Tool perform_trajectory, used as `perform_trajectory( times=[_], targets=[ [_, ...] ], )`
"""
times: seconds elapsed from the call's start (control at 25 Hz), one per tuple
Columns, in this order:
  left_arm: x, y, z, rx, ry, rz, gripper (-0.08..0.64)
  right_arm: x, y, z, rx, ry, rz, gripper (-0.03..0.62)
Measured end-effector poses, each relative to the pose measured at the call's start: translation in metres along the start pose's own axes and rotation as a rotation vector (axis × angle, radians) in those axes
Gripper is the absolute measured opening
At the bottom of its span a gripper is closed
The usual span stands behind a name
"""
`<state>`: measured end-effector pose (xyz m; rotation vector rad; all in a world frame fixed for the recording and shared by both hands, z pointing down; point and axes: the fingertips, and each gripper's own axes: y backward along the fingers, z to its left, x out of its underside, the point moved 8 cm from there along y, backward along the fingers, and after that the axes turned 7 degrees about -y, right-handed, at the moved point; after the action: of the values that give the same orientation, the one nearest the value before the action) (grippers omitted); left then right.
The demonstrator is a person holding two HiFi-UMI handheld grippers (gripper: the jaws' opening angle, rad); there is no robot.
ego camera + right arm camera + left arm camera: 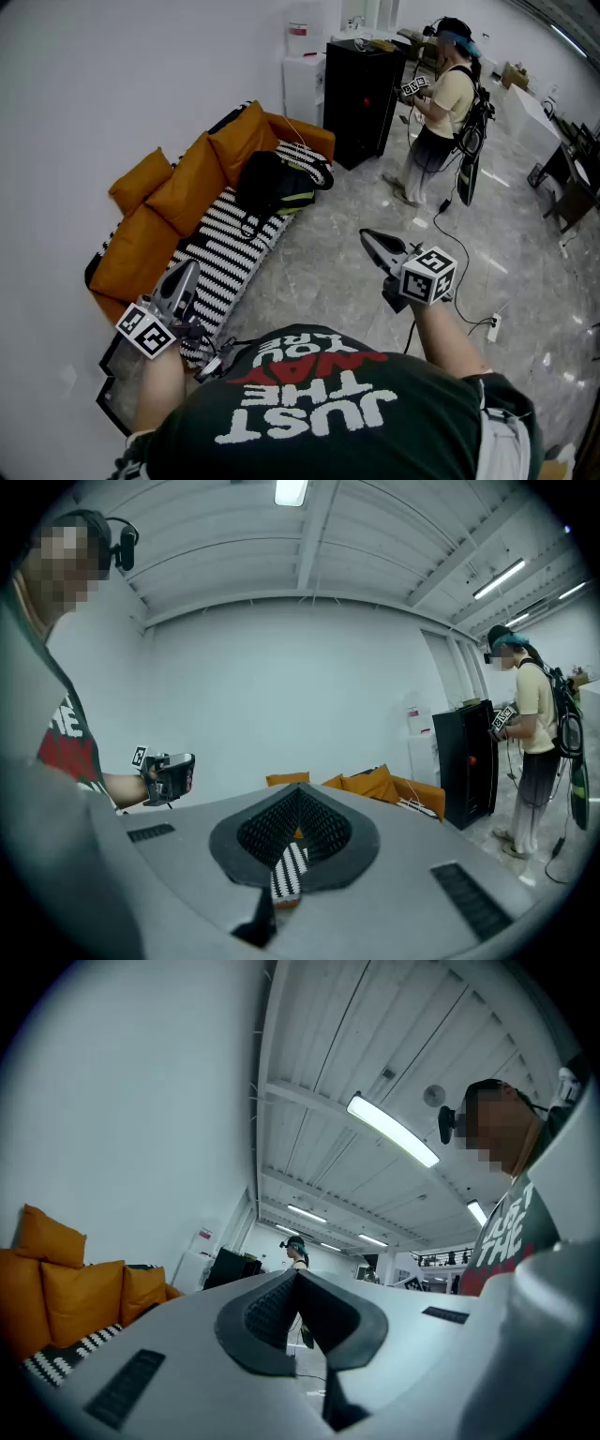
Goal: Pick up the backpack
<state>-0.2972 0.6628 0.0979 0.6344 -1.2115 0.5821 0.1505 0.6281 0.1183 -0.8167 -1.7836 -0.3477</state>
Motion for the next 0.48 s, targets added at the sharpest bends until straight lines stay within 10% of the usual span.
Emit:
perform_trajectory(
  times=[0.48],
  targets=[
    [-0.001,-0.011,-0.007,0.010,-0.003,-0.008,0.005,-0.004,-0.002,-0.004,-0.021,0.013,0.010,0.025]
  ],
)
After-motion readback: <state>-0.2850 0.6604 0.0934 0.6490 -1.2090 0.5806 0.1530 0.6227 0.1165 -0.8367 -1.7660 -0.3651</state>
